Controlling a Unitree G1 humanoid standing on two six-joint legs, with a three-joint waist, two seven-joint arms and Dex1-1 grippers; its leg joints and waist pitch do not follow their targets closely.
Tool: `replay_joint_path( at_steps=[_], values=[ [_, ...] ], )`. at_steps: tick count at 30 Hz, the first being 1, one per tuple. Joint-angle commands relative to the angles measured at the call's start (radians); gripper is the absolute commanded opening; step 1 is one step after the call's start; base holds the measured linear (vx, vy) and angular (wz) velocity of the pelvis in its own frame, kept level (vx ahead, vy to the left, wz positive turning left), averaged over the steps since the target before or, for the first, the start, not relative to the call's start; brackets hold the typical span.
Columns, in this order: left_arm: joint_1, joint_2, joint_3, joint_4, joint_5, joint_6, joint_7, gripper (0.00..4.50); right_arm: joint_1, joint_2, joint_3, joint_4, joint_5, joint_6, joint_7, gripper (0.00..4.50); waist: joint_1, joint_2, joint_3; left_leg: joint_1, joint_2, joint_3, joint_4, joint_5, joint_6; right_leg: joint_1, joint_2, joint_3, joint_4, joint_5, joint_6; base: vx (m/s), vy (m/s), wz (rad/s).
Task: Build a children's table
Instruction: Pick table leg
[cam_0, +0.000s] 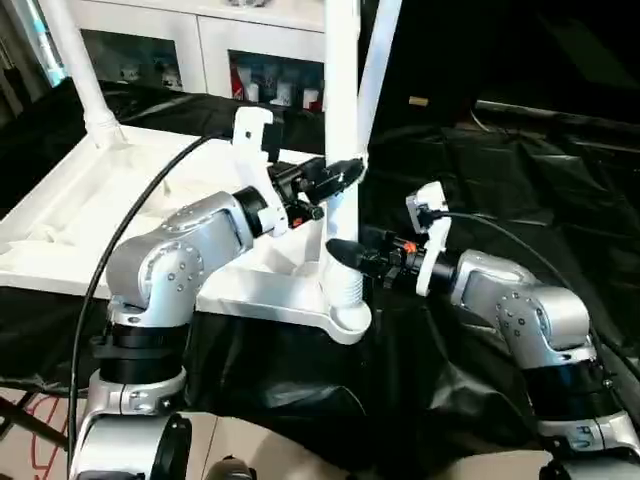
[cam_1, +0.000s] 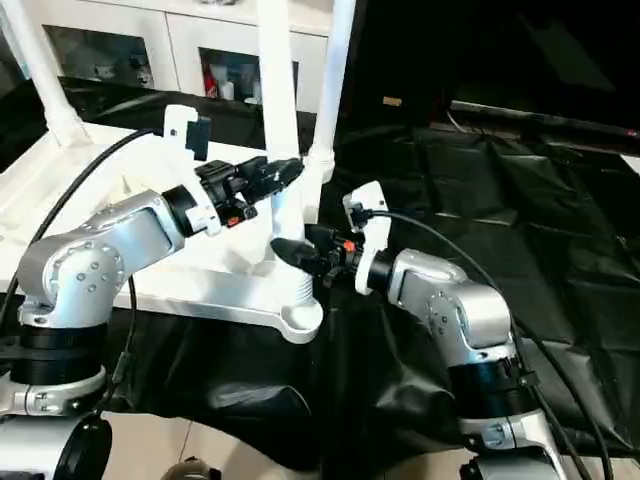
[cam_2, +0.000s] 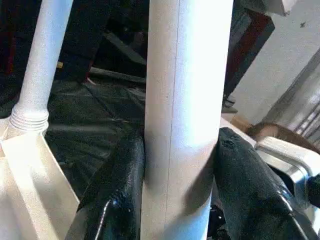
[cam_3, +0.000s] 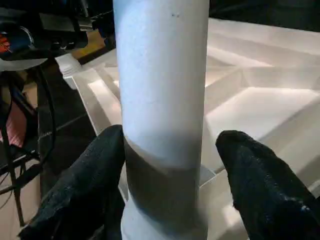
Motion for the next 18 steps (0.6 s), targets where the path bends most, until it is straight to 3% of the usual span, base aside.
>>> replay_joint_path(
  at_steps=[1, 11, 15, 16, 18],
  values=[
    [-0.012, 0.001, -0.031, -0.048, 0.005, -0.007, -0.02, 1.81, -0.013, -0.021, 0.004, 0.02, -0.01, 0.034, -0.004, 3.21, 0.0, -0.001, -0.077, 0.008, 0.031, -0.007, -0.068, -0.18, -0.026, 0.055, -0.072, 0.055, -0.078, -0.368, -0.038, 0.0, 0.0, 0.0],
    [-0.011, 0.021, -0.067, -0.06, 0.007, -0.025, -0.078, 1.81, -0.014, -0.076, 0.033, 0.01, -0.002, 0.059, 0.081, 3.21, 0.001, -0.003, -0.076, 0.007, 0.03, -0.007, -0.067, -0.183, -0.024, 0.055, -0.072, 0.054, -0.08, -0.385, -0.031, 0.0, 0.0, 0.0],
    [-0.008, 0.035, -0.086, -0.077, -0.004, -0.022, -0.118, 1.81, -0.014, -0.089, 0.047, 0.013, -0.008, 0.053, 0.111, 3.21, 0.001, -0.002, -0.077, 0.007, 0.031, -0.007, -0.067, -0.179, -0.024, 0.055, -0.073, 0.054, -0.079, -0.378, -0.039, 0.0, 0.0, 0.0],
    [-0.007, 0.037, -0.091, -0.079, -0.006, -0.023, -0.127, 1.81, -0.013, -0.092, 0.049, 0.013, -0.006, 0.05, 0.121, 3.21, 0.001, 0.003, -0.077, 0.007, 0.032, -0.008, -0.067, -0.178, -0.025, 0.056, -0.073, 0.054, -0.077, -0.372, -0.044, 0.0, 0.0, 0.0],
    [-0.006, 0.04, -0.098, -0.081, -0.006, -0.024, -0.135, 1.81, -0.011, -0.096, 0.053, 0.01, -0.001, 0.051, 0.137, 3.21, 0.0, 0.0, -0.077, 0.009, 0.032, -0.007, -0.067, -0.187, -0.024, 0.055, -0.072, 0.054, -0.078, -0.374, -0.048, 0.0, 0.0, 0.0]
  ],
)
